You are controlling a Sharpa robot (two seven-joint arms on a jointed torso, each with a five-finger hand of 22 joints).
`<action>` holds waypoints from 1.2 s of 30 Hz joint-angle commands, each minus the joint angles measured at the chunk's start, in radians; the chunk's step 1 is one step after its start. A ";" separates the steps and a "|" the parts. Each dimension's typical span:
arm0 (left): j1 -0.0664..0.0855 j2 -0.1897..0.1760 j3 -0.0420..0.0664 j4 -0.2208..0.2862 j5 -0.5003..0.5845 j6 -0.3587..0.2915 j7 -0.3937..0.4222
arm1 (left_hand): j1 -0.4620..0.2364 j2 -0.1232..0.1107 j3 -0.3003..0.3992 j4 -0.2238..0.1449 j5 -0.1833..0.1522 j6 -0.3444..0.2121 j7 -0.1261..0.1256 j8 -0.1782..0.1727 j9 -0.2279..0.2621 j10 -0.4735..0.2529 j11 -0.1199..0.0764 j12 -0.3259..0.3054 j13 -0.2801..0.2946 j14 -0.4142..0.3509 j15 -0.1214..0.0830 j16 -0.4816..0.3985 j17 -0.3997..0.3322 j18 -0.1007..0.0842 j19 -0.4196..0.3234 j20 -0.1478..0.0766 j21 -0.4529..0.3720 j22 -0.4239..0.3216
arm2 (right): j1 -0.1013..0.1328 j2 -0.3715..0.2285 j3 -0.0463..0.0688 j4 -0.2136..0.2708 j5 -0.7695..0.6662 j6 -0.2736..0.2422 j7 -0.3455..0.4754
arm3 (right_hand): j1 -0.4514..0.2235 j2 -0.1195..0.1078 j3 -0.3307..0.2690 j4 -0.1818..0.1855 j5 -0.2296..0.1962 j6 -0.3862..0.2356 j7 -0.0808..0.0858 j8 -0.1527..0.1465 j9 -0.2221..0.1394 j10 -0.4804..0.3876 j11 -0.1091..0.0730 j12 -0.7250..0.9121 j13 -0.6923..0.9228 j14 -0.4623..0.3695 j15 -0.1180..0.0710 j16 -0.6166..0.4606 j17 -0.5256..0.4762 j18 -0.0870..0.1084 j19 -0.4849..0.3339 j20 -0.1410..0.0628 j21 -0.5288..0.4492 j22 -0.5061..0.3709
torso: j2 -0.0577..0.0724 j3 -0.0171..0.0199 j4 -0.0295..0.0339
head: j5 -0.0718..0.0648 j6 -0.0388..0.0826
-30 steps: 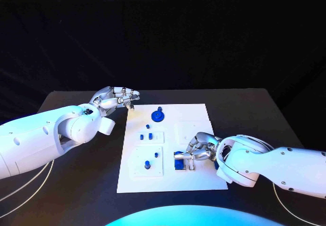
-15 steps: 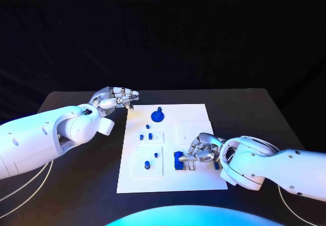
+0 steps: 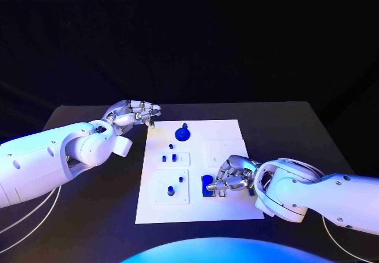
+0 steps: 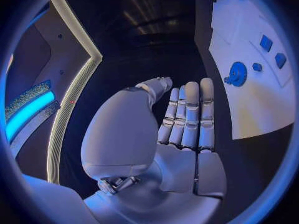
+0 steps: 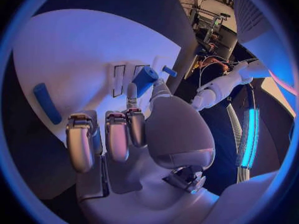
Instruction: Assemble the parts on the task board
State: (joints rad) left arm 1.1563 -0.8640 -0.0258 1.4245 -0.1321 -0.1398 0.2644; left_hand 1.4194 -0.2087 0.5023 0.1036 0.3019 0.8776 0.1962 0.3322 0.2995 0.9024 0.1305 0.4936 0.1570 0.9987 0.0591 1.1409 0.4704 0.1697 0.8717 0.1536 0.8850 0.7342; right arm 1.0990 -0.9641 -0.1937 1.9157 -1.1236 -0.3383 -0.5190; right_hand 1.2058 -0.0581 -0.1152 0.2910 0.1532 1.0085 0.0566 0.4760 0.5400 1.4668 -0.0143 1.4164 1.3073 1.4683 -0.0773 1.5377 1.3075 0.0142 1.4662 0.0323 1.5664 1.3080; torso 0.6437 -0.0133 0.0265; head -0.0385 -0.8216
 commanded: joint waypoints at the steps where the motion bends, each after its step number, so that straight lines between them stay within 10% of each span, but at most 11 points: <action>1: 0.000 0.001 0.001 0.002 -0.002 0.008 0.005 | 0.000 0.008 0.000 0.002 0.003 0.001 -0.005 0.004 0.001 -0.005 0.001 0.006 -0.001 -0.006 0.001 -0.006 -0.001 0.014 0.000 0.004 -0.006 -0.002 | -0.001 0.008 0.000 -0.005 -0.031 0.034 -0.008 | 0.003 0.003 0.002 0.000 0.004 0.004 -0.004 0.007 0.001 0.041 -0.007 0.003 0.170 0.088 -0.006 0.004 0.190 -0.014 0.105 -0.009 0.004 0.263 | 0.001 -0.0003 0.0017 | 0.000 -0.002; 19: 0.000 -0.002 0.000 0.001 -0.002 0.007 0.000 | 0.001 0.009 0.000 0.002 0.004 0.000 -0.005 0.005 0.002 -0.006 0.002 0.007 -0.001 -0.009 0.002 -0.006 -0.001 0.013 -0.002 0.004 -0.007 -0.002 | 0.003 -0.006 0.000 -0.017 -0.133 0.051 -0.025 | 0.122 -0.001 0.060 -0.008 -0.023 0.010 -0.008 -0.009 -0.008 0.041 -0.011 -0.001 0.169 0.087 -0.010 0.003 0.187 -0.014 0.105 -0.013 0.004 0.263 | 0.000 -0.0007 -0.0007 | 0.004 -0.010; 36: 0.000 0.000 0.000 0.000 -0.002 0.009 0.001 | 0.001 0.011 0.001 0.002 0.004 0.000 -0.005 0.006 0.002 -0.007 0.002 0.008 -0.001 -0.011 0.002 -0.006 -0.002 0.013 -0.002 0.005 -0.008 -0.002 | 0.003 -0.020 0.000 -0.014 -0.121 0.003 -0.010 | 0.093 -0.013 0.059 0.001 -0.016 0.014 -0.004 -0.014 -0.012 0.042 -0.008 0.000 0.170 0.087 -0.008 0.002 0.186 -0.014 0.105 -0.012 0.004 0.263 | -0.001 -0.0017 0.0000 | -0.001 -0.007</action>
State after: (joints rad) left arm 1.1563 -0.8660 -0.0261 1.4225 -0.1324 -0.1399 0.2593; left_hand 1.4194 -0.2087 0.5022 0.1036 0.3019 0.8776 0.1962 0.3322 0.3003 0.9025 0.1306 0.4987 0.1570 0.9951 0.0626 1.1409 0.4705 0.1696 0.8718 0.1535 0.8812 0.7334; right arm 1.1027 -0.9823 -0.1934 1.9008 -1.2358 -0.3124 -0.5388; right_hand 1.3093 -0.0725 -0.0571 0.2854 0.1339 1.0148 0.0501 0.4669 0.5283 1.4638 -0.0171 1.4164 1.3090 1.4647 -0.0807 1.5377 1.3074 0.0142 1.4661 0.0252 1.5664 1.3076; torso 0.6432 -0.0140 0.0264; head -0.0379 -0.8289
